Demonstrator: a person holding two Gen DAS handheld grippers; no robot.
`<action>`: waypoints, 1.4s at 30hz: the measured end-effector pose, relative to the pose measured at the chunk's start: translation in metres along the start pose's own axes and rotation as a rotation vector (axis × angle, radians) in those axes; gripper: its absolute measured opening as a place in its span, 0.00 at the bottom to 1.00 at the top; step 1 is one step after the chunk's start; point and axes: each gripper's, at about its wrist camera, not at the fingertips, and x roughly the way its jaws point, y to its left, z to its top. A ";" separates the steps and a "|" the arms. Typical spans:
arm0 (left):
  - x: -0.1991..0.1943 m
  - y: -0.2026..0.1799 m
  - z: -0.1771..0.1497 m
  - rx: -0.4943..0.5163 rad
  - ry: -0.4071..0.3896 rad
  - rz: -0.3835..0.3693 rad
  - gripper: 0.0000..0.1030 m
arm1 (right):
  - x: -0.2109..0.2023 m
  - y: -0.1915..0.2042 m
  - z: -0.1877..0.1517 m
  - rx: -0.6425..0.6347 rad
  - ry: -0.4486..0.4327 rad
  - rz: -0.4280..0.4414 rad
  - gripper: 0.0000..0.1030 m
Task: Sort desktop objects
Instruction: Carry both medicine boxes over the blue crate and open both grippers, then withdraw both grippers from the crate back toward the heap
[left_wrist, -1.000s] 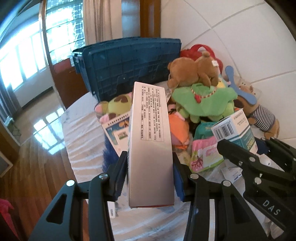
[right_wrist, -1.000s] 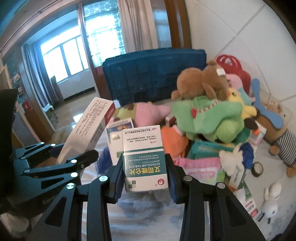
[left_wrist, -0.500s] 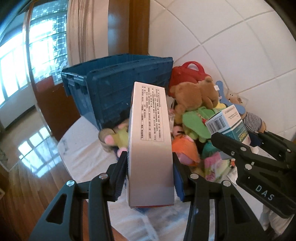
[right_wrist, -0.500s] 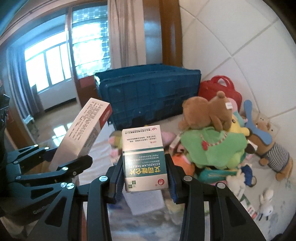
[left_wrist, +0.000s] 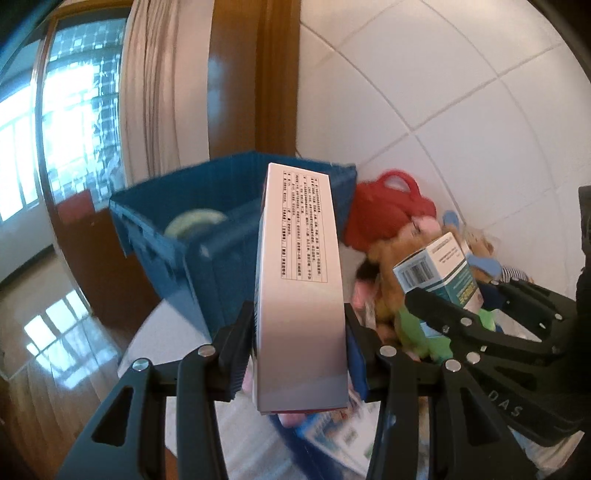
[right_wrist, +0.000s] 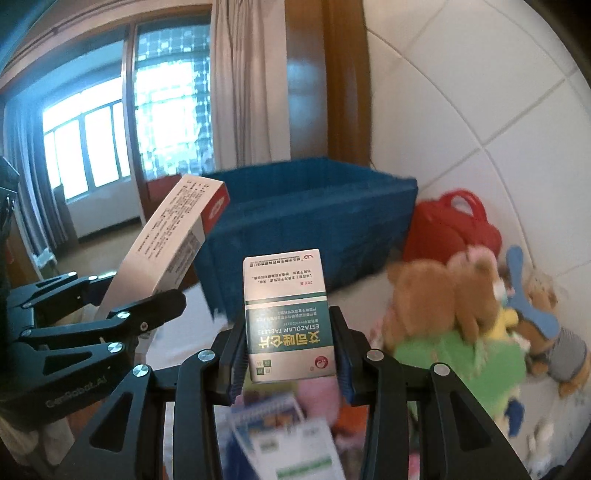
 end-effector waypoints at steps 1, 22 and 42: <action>0.003 0.006 0.009 -0.003 -0.011 0.004 0.43 | 0.009 0.002 0.013 -0.007 -0.008 -0.003 0.38; 0.220 0.214 0.139 0.032 0.110 -0.054 0.43 | 0.258 0.087 0.155 0.042 0.076 -0.078 0.38; 0.241 0.224 0.138 0.046 0.136 -0.130 0.75 | 0.267 0.077 0.138 0.117 0.118 -0.239 0.68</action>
